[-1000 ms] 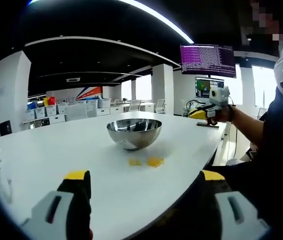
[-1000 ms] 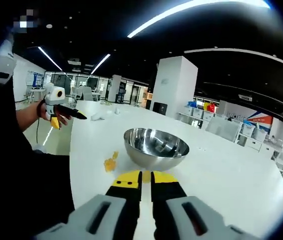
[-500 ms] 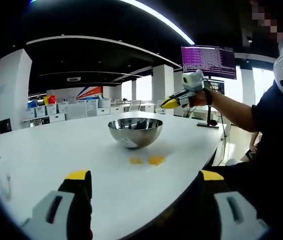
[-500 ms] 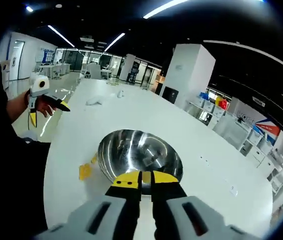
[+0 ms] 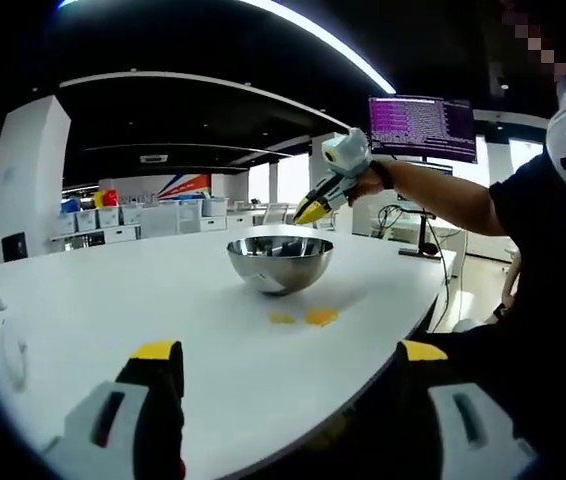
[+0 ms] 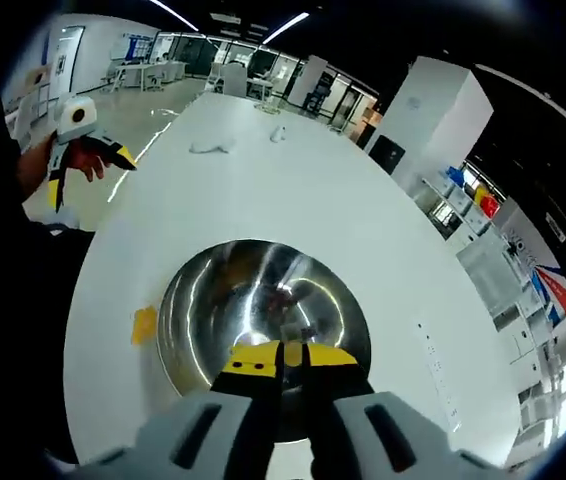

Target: Pick up the QQ candy scattered on the table and place it into the stainless steel bowl on the table

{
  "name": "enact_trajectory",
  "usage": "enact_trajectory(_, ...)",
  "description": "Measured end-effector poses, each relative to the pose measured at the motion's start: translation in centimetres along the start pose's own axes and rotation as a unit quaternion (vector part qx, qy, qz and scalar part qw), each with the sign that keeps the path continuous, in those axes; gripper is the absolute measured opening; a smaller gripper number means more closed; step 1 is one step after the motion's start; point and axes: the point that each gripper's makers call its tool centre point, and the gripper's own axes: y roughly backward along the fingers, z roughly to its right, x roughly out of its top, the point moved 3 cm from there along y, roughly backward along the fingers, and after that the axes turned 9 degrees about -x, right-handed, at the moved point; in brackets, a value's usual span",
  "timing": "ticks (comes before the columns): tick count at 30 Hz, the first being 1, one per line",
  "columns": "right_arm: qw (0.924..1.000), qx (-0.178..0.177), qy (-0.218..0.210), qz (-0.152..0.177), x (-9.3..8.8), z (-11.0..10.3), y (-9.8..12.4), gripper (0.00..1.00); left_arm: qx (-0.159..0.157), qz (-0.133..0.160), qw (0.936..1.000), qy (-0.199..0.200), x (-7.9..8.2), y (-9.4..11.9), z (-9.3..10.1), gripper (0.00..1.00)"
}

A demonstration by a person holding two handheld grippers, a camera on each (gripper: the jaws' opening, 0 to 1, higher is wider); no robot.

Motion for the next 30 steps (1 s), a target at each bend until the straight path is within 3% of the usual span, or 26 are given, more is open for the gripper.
enact_trajectory(8, 0.9999, 0.006, 0.011, -0.012, 0.0, -0.2, -0.7, 0.11, 0.005, 0.002, 1.0, 0.002, 0.0, 0.4, -0.4, 0.86)
enact_trajectory(12, 0.9999, 0.004, 0.008, -0.009, 0.1, -0.1, -0.7, 0.24, 0.004, 0.003, 1.0, 0.003, -0.1, 0.4, -0.4, 0.86)
enact_trajectory(20, 1.0, 0.0, 0.006, -0.005, 0.1, -0.1, 0.0, 0.22, 0.004, 0.003, 1.0, 0.003, 0.0, 0.2, -0.3, 0.86)
enact_trajectory(26, 0.9999, -0.009, -0.001, 0.006, -0.1, -0.2, 1.3, 0.22, 0.002, 0.003, 1.0, -0.001, 0.3, 0.1, 0.0, 0.86)
enact_trajectory(30, 0.9985, -0.026, -0.028, 0.04, -0.3, -0.4, 3.4, 0.22, 0.002, 0.004, 1.0, -0.004, 0.5, 0.3, 0.2, 0.86)
